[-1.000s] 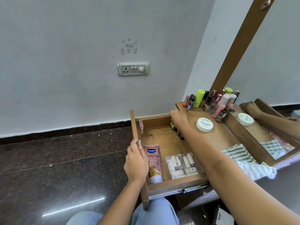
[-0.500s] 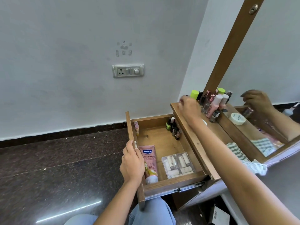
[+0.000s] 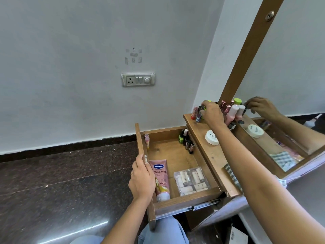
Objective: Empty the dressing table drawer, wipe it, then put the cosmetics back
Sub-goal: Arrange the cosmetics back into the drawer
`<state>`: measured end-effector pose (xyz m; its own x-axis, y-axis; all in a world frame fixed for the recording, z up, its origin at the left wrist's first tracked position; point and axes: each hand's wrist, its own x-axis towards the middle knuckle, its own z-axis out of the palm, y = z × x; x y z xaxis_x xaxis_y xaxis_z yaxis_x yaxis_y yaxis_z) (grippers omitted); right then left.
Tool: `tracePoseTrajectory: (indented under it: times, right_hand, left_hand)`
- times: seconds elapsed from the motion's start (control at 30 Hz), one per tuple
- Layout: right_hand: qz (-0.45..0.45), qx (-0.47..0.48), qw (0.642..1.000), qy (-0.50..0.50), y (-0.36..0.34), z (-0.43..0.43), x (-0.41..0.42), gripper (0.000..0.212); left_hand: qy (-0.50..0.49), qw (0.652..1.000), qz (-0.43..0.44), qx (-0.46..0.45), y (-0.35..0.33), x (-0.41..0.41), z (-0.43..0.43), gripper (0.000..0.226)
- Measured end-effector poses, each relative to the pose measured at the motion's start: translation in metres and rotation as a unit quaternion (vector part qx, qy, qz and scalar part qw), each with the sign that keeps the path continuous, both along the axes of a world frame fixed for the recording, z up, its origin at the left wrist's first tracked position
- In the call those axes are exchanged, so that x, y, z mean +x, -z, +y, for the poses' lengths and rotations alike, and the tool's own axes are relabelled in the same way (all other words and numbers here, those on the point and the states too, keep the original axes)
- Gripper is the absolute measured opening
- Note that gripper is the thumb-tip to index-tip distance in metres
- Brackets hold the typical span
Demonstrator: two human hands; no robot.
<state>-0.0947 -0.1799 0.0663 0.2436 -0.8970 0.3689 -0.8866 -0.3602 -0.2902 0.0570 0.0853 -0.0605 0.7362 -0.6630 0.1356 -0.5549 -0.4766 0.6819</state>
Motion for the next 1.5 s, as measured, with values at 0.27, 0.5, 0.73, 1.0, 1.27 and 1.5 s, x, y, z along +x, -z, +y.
tracePoseTrajectory:
  times: [0.27, 0.5, 0.73, 1.0, 1.27, 1.5]
  right_hand:
    - [-0.052, 0.028, 0.998, 0.006, -0.001, -0.006, 0.0, 0.012]
    - [-0.042, 0.049, 0.998, 0.003, -0.003, -0.003, 0.002, 0.015]
    - [-0.023, 0.044, 0.999, 0.003, -0.005, -0.002, -0.005, 0.017]
    - [0.02, 0.057, 0.997, 0.049, -0.009, -0.007, -0.021, 0.021]
    - [0.041, 0.084, 0.993, 0.073, -0.02, -0.011, -0.022, 0.021]
    - [0.062, 0.016, 0.996, 0.063, -0.034, -0.015, -0.013, 0.023]
  left_hand:
    - [-0.001, 1.0, -0.001, 0.002, 0.001, 0.0, 0.0, 0.036]
    - [0.001, 1.0, -0.004, 0.002, 0.002, 0.001, -0.001, 0.037]
    - [0.001, 1.0, -0.004, -0.001, 0.003, 0.002, -0.001, 0.037]
    - [0.0, 1.0, -0.005, -0.001, 0.004, 0.001, -0.002, 0.037]
    - [-0.005, 1.0, -0.001, -0.001, 0.003, 0.001, -0.002, 0.037]
    - [-0.001, 1.0, 0.0, -0.003, 0.002, 0.001, -0.001, 0.037]
